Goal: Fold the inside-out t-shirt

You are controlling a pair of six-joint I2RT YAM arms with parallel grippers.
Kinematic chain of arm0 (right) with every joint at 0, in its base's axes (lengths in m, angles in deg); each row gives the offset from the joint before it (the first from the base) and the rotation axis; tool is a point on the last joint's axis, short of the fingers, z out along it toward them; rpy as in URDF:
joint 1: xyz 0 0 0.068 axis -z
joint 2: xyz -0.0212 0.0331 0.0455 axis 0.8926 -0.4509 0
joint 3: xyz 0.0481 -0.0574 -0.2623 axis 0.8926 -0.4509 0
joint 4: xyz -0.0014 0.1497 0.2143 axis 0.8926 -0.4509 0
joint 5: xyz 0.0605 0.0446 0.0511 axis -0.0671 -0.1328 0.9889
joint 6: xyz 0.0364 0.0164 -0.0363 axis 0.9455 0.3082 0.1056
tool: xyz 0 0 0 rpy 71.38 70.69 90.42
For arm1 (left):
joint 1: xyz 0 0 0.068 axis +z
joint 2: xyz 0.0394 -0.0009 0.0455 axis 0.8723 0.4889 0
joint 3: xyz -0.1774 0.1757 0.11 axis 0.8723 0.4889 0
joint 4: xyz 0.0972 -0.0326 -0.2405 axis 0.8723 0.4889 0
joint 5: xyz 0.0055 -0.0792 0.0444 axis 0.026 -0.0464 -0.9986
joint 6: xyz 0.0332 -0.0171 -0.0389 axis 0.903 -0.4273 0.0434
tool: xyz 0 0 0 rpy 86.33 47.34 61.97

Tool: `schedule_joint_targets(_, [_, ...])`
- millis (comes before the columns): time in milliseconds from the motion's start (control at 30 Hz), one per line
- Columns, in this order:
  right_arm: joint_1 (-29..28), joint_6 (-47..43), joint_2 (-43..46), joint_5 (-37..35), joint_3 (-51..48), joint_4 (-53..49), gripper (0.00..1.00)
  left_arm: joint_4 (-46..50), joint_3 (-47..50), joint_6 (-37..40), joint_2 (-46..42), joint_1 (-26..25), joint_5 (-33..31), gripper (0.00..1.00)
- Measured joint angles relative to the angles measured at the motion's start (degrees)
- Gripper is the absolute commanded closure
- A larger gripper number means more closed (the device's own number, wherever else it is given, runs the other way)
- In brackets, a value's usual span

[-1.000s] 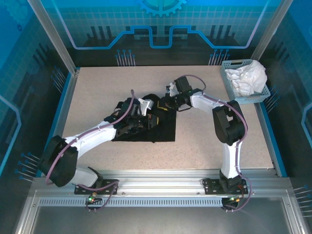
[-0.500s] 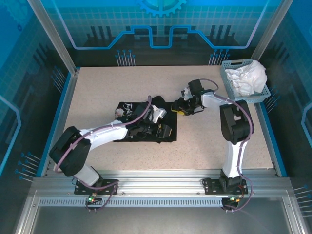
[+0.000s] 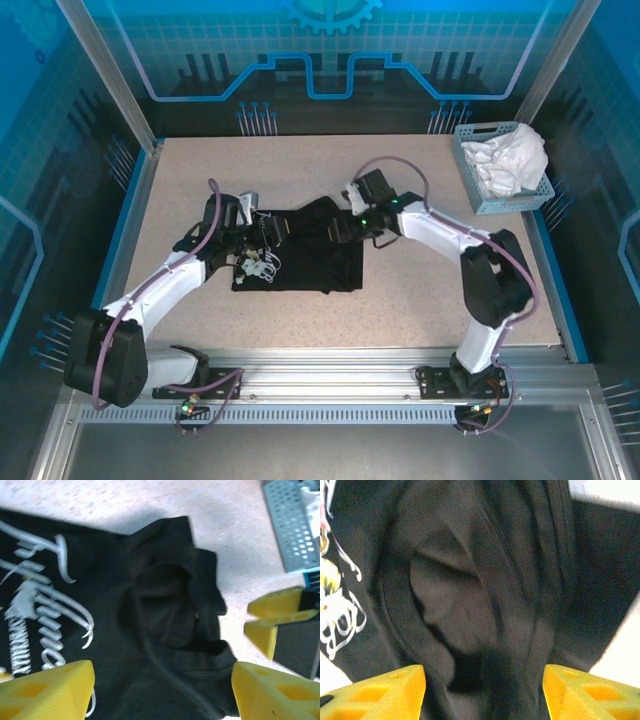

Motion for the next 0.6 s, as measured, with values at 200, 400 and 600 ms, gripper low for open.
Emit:
schedule_joint_targets(200, [-3.8,-3.7,-13.3,-8.4,15.4,-0.9,0.36,2.5,1.6,-1.9,0.0,0.4,-0.2,0.25])
schedule_joint_targets(400, [-5.4,-4.1,-21.5,-12.8,23.4,-3.9,0.61,4.4,2.4,-2.1,-0.9,1.0,-0.4,0.25])
schedule_joint_targets(600, [-4.7,-4.3,-21.8,-18.4,24.1,-7.2,0.80,4.9,2.5,-2.1,-1.4,1.1,-0.4,0.25])
